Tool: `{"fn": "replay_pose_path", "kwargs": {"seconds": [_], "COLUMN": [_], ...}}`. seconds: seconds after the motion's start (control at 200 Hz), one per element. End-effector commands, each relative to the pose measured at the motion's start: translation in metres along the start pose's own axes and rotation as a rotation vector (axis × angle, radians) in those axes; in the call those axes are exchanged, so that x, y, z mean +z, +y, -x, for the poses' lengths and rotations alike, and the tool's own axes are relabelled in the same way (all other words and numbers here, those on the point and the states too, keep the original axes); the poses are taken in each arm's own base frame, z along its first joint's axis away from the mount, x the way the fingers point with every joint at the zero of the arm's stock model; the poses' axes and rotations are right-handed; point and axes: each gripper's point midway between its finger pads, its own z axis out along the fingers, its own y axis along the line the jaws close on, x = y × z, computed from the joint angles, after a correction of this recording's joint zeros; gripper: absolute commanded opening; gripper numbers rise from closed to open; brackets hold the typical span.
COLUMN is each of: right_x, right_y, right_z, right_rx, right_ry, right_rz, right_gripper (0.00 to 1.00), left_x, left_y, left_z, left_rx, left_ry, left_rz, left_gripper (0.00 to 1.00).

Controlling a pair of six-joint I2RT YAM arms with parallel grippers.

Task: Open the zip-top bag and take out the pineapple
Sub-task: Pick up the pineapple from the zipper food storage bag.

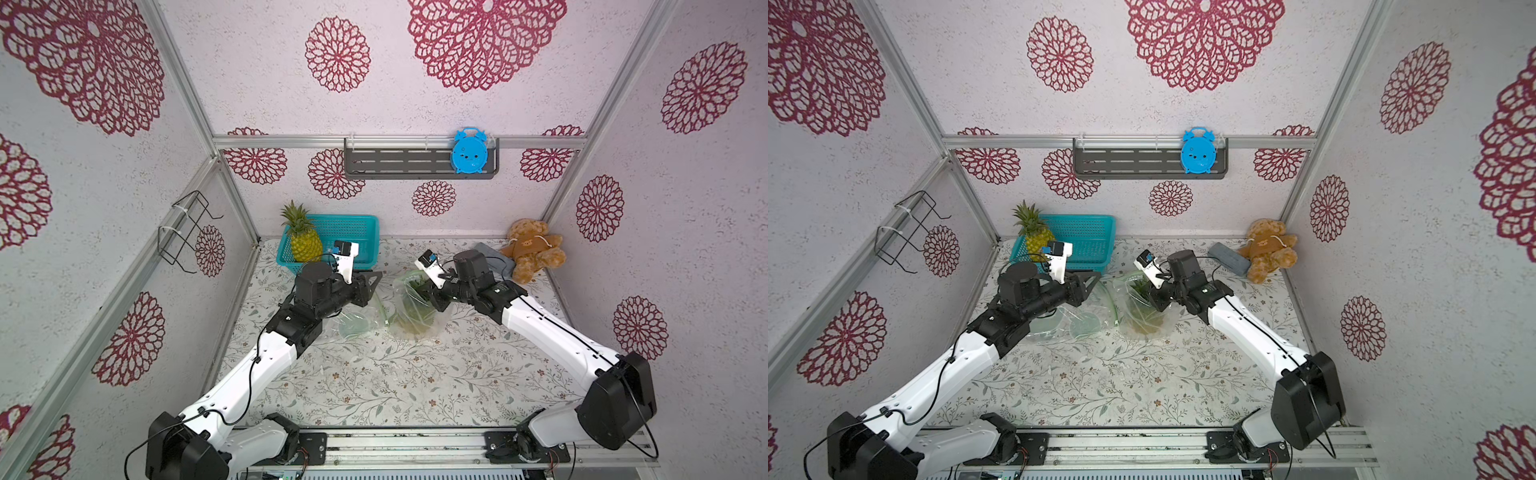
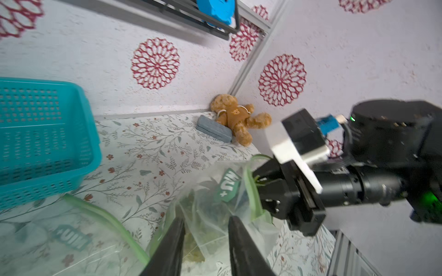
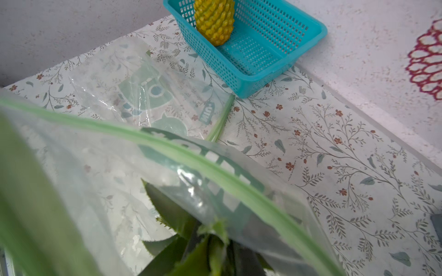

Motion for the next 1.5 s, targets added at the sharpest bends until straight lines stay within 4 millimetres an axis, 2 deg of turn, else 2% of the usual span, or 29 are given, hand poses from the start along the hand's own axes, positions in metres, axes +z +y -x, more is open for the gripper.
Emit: {"fn": "replay_pose_path", "kwargs": {"seconds": [0.0, 0.15, 0.335, 0.48, 0.63, 0.841, 1.086, 1.266, 1.496], "right_x": [-0.06, -0.094, -0.13, -0.149, -0.167, -0.176, -0.178, -0.18, -0.183], "right_y": [-0.005, -0.006, 0.001, 0.011, 0.016, 0.022, 0.03, 0.036, 0.04], "right_z": [0.103, 0.135, 0.169, 0.192, 0.211, 0.23, 0.241, 0.245, 0.248], "right_rx": [-0.026, 0.0, 0.013, 0.021, 0.028, 0.044, 0.041, 0.032, 0.027], "right_ry": [-0.376, -0.512, -0.643, -0.721, -0.789, -0.83, -0.845, -0.855, -0.865], "right_rz": [-0.073, -0.102, -0.078, -0.02, 0.013, 0.068, 0.112, 0.134, 0.142], "right_gripper": [0.0, 0.0, 0.0, 0.0, 0.0, 0.0, 0.0, 0.0, 0.0], "left_x": [-0.013, -0.026, -0.03, -0.027, -0.025, -0.021, -0.013, -0.008, 0.005], "left_y": [0.031, 0.053, 0.07, 0.073, 0.073, 0.075, 0.069, 0.06, 0.059], "left_z": [0.009, 0.012, 0.006, 0.002, 0.001, -0.003, -0.005, 0.001, -0.001], "left_rx": [-0.118, -0.204, -0.29, -0.342, -0.388, -0.47, -0.474, -0.457, -0.464], "left_ry": [-0.057, -0.103, -0.12, -0.131, -0.148, -0.194, -0.198, -0.243, -0.262], "left_rz": [0.146, 0.228, 0.285, 0.273, 0.253, 0.213, 0.148, 0.061, 0.003], "left_gripper": [0.38, 0.42, 0.47, 0.48, 0.57, 0.73, 0.88, 0.94, 0.94]}}
